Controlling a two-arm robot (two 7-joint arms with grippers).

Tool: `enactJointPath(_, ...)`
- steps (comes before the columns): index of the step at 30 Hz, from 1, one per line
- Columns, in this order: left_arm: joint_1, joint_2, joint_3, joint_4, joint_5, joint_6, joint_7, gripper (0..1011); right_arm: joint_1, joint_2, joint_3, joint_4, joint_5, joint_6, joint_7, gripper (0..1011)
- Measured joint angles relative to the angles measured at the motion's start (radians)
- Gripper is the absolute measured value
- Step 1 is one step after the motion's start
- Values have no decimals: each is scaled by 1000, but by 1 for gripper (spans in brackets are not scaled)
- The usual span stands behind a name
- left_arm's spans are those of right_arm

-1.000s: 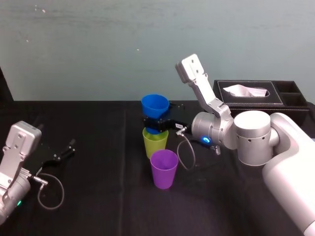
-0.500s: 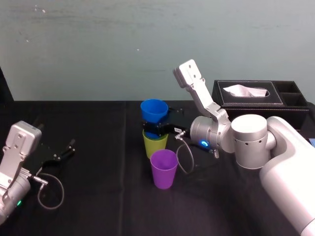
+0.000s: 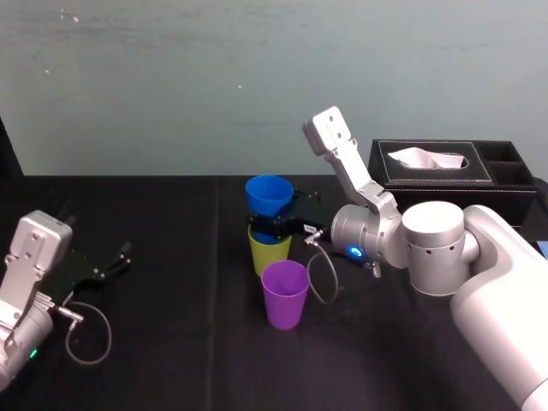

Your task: Stack the three plastic cups sequentially using one hand.

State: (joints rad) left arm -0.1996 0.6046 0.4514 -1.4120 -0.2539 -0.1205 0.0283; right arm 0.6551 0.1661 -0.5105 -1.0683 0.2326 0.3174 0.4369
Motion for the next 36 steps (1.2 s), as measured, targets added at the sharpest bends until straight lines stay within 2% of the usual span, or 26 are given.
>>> enactJointPath(5,0,0,0,0,0,0,0,1000,0,0,0,-2,0,0,-1,721)
enactJointPath(7,0,0,0,0,0,0,0,1000,0,0,0,-2,0,0,-1,751)
enactJointPath(17,0,0,0,0,0,0,0,1000,0,1,-1,-4,-1,1,-1,1002)
enactJointPath(26,0,0,0,0,0,0,0,1000,0,1,-1,-5,-1,2,-2,1000)
enactJointPath(31,0,0,0,0,0,0,0,1000,-28,16,9,-59,1,-2,-12,1002)
enactJointPath(36,0,0,0,0,0,0,0,1000,-86,51,34,-164,10,-5,-31,1002)
